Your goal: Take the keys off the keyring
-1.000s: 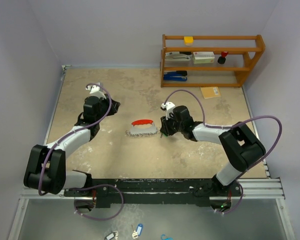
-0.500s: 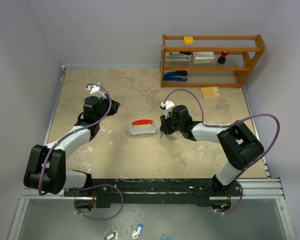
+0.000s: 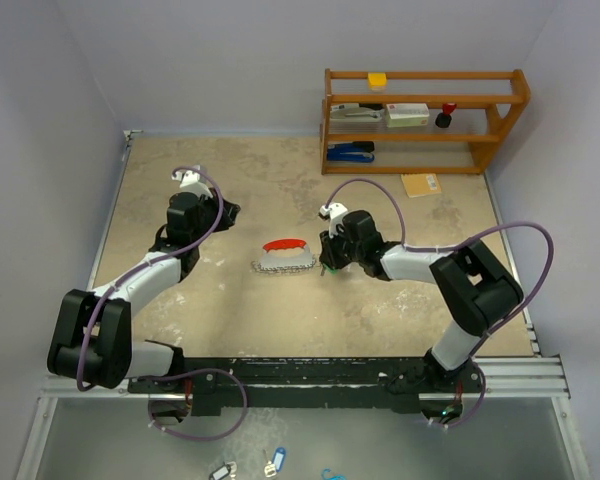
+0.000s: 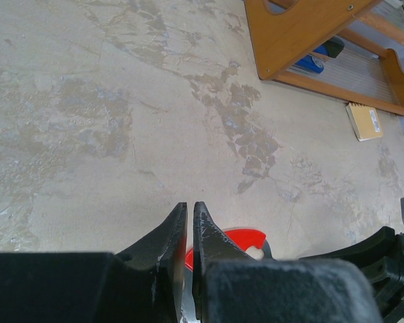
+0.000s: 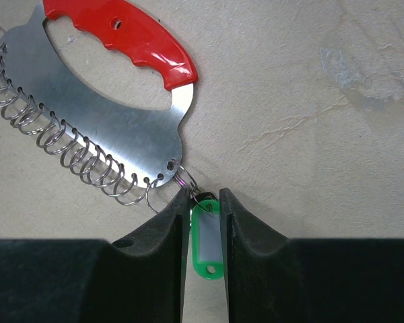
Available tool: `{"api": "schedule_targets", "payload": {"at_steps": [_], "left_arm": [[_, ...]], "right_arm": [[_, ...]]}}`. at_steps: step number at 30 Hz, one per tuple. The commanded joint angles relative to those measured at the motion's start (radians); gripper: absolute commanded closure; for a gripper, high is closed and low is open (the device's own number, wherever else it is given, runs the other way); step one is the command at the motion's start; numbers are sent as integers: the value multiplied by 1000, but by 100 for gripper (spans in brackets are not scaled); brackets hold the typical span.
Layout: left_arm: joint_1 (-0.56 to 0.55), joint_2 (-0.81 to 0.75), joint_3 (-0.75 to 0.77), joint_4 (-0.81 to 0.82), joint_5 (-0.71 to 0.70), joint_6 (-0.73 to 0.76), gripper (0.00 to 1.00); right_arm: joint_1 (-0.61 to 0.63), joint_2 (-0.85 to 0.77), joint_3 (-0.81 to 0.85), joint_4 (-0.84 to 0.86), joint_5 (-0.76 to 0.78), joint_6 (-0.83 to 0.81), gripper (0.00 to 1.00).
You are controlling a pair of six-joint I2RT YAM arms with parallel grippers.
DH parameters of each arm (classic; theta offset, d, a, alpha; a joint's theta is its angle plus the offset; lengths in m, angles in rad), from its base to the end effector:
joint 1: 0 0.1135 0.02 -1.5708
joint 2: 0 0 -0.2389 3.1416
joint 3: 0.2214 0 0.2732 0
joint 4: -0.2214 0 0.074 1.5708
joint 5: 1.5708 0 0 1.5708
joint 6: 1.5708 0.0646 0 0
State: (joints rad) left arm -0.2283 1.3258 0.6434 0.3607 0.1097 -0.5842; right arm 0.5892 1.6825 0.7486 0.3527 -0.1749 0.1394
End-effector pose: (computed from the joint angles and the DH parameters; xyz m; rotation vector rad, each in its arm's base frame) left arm 0.3275 -0.0834 0.1800 -0.2682 1.9260 -0.6515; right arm 0.3000 0.2141 0.0968 -0.5928 2.1242 0.6040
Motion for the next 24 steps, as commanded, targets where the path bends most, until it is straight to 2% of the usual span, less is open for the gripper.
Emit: {"api": "schedule_targets", "payload": {"at_steps": [1, 7, 14, 24], "left_arm": [[3, -5, 33, 42, 9, -12, 96], [3, -5, 31, 39, 2, -13, 96], [3, 23, 66, 72, 23, 0, 97], [-4, 154, 266, 95, 245, 54, 100]], "right_arm": [[6, 4, 30, 23, 2, 3, 76], [8, 33, 63, -13, 4, 2, 100], [18, -20, 143, -101, 71, -75, 100], [49, -175, 309, -213, 151, -243, 100]]}}
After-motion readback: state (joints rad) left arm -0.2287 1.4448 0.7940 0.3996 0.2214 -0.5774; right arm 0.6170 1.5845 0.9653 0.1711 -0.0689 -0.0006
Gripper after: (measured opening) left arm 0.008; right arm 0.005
